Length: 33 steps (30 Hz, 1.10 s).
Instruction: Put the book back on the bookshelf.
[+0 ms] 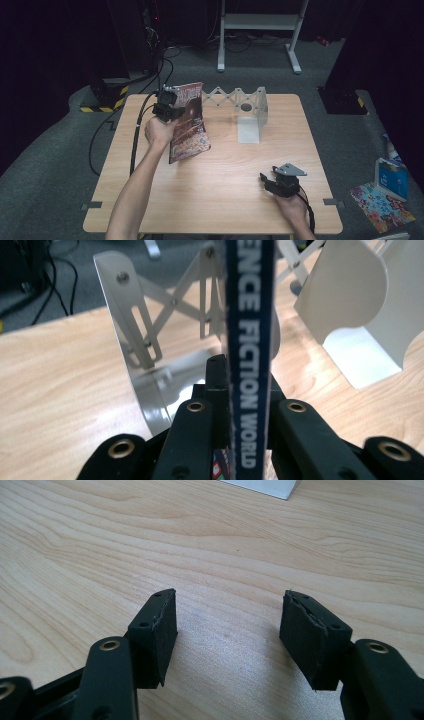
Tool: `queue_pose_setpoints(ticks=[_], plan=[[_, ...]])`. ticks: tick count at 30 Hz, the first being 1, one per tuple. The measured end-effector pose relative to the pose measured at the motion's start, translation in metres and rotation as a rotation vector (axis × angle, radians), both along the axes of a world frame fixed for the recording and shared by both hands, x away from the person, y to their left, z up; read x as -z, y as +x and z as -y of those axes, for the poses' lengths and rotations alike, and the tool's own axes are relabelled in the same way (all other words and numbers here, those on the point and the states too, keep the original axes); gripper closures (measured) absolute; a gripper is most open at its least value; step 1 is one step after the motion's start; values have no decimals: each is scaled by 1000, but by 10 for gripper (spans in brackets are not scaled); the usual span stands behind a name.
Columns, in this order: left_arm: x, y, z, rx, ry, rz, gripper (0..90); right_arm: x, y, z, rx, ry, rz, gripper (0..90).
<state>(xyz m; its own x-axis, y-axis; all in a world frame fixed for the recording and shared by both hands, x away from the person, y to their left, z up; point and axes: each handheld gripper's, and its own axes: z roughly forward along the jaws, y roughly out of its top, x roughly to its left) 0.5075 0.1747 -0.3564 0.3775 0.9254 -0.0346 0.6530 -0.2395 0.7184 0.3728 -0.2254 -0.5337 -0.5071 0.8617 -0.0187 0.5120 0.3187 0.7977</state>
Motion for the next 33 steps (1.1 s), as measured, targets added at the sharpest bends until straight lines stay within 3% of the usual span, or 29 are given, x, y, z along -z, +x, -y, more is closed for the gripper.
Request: queue_pose_setpoints(ticks=[5,15,19,25,33], plan=[[-3,1,0,3,-11,-31,832,0,0,0,2,1,-2,399],[-18,-9,-5,-6,-86,116,839,0,0,0,3,4,-3,399],[-19,-8,-5,-19,-91,184,839,0,0,0,0,1,0,399],[-10,-9,1,-33,-81,286,839,0,0,0,-1,1,0,399],[10,-13,1,-28,-90,362,835,0,0,0,-1,1,1,399]])
